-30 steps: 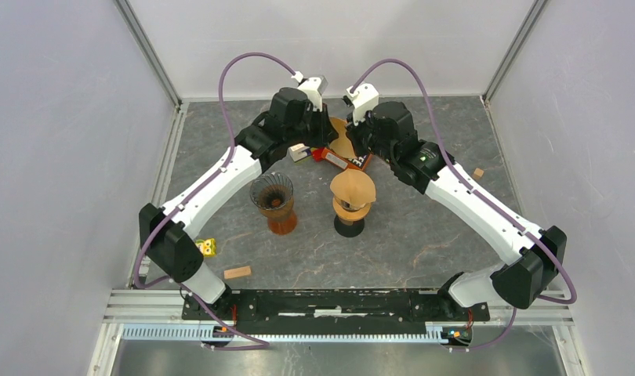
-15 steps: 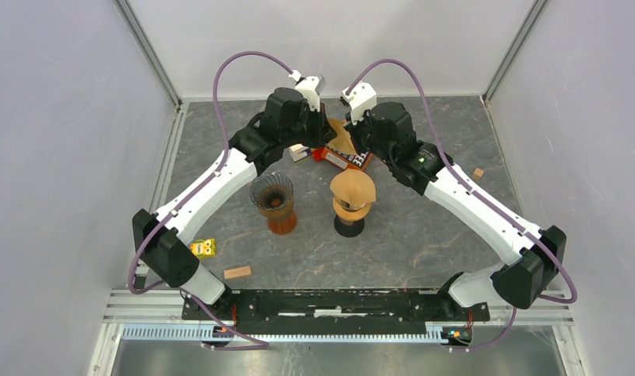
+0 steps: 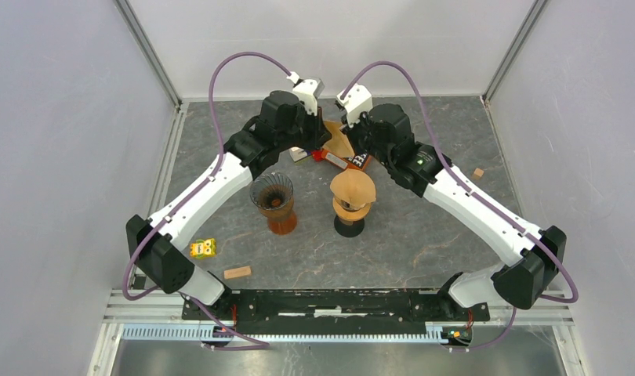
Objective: Place the coffee filter in the dripper
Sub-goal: Adjust the coffee filter, then place the coffee filter in the coffee dripper.
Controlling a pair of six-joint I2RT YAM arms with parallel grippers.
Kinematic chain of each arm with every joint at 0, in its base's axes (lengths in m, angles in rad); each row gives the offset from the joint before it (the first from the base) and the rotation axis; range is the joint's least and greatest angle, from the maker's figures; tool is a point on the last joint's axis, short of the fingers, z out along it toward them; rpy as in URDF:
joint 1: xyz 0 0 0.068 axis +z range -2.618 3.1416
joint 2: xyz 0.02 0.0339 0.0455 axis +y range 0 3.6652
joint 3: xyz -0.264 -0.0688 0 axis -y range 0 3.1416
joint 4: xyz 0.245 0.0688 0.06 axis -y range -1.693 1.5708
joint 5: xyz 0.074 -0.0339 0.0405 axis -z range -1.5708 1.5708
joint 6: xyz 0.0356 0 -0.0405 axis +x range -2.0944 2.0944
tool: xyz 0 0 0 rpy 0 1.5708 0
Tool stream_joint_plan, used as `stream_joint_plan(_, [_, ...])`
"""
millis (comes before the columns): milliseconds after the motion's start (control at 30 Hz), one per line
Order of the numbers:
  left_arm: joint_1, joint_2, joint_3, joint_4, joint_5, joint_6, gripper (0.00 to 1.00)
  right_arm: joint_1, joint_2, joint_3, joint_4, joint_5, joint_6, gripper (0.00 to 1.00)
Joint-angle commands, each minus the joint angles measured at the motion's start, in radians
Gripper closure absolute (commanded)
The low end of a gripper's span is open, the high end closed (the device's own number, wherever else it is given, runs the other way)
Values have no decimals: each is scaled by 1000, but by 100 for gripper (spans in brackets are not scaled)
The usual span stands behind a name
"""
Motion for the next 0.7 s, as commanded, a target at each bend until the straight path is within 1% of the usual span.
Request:
stream_joint_plan(0, [16,-67,0,2,-35,65,98,-2,-33,8,16,-137,10,82])
stream_joint_plan(100, [29,-83,4,-31,-40,56,98,-2,-26,28,-1,-194,17,71])
stream_joint_plan(167, [41,-97,9,-64,-33,61,98,-2,-25,34,-7,-268,14,65])
stream_joint_plan(333, [55,-122,41,-196,-29,123,97,-2,-17,44,-11,-437,-11,50])
stream_joint_plan(433, [54,-139,56,-268,-19,167,97,-2,-14,44,-3,-575,-48,46])
stream_joint_plan(533, [54,-161,71,-340,-17,204,97,2,-17,49,-10,-683,-105,45])
stream_joint_plan(667, [58,-179,116,-471,5,252,98,6,-27,62,-48,-794,-169,44])
